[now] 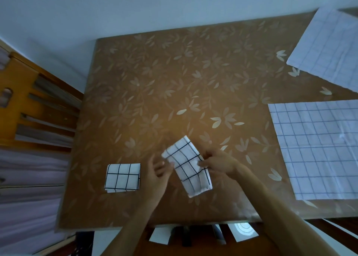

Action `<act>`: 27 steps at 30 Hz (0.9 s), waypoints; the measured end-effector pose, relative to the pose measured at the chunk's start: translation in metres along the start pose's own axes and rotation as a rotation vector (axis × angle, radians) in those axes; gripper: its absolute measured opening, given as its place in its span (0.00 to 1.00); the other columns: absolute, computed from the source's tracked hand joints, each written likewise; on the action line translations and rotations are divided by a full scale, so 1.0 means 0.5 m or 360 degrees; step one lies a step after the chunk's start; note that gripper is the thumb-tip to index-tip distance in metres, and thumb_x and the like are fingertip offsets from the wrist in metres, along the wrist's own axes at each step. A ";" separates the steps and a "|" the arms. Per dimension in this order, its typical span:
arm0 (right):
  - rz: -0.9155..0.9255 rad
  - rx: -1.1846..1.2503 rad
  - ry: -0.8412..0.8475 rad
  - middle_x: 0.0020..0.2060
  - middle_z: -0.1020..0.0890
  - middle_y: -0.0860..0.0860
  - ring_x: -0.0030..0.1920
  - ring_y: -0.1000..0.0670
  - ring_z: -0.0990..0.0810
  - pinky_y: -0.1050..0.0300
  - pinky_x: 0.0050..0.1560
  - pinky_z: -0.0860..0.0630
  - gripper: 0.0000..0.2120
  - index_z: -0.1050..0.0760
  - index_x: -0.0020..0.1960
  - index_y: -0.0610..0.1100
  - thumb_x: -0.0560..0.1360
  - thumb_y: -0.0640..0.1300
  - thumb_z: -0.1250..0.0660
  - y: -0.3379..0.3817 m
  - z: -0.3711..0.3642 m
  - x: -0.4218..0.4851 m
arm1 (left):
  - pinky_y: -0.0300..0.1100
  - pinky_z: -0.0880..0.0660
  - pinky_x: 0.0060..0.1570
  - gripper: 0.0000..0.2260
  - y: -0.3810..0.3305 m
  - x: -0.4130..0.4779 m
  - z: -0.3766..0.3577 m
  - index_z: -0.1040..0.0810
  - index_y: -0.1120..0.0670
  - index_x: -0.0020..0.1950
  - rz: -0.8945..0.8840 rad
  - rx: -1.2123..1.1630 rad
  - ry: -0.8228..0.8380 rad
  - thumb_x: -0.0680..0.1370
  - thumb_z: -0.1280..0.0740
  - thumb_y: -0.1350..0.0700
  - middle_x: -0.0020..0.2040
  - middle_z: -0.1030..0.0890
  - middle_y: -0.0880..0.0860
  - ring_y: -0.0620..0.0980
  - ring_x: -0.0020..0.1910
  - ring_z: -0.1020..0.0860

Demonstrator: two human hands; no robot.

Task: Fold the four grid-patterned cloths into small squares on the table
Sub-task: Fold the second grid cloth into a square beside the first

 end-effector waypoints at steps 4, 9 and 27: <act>-0.0038 0.0787 0.0104 0.55 0.15 0.42 0.56 0.44 0.16 0.48 0.59 0.19 0.11 0.22 0.60 0.36 0.78 0.32 0.33 -0.052 -0.012 -0.031 | 0.56 0.21 0.60 0.28 0.023 -0.006 -0.041 0.23 0.51 0.66 0.0335 -0.0389 0.0467 0.69 0.25 0.42 0.60 0.16 0.52 0.54 0.58 0.17; -0.0025 0.1083 0.0149 0.62 0.20 0.37 0.63 0.37 0.20 0.37 0.67 0.27 0.17 0.25 0.66 0.36 0.78 0.31 0.34 -0.087 -0.017 -0.046 | 0.58 0.21 0.59 0.20 0.009 -0.018 -0.067 0.19 0.55 0.61 0.0369 -0.0360 0.0589 0.71 0.24 0.53 0.57 0.15 0.55 0.55 0.57 0.17; 0.0251 0.0952 -0.0122 0.53 0.16 0.34 0.52 0.40 0.17 0.43 0.57 0.22 0.12 0.15 0.51 0.40 0.78 0.30 0.35 -0.067 0.034 -0.085 | 0.52 0.18 0.47 0.09 -0.048 -0.019 -0.054 0.17 0.53 0.55 0.0224 -0.0230 0.0508 0.78 0.30 0.62 0.52 0.14 0.57 0.57 0.49 0.15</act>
Point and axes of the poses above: each hand's wrist, its own x-axis towards the middle knuckle, its own z-axis out of the back of the hand, y = z × x, the point moved 10 cm from there along x, towards the middle knuckle
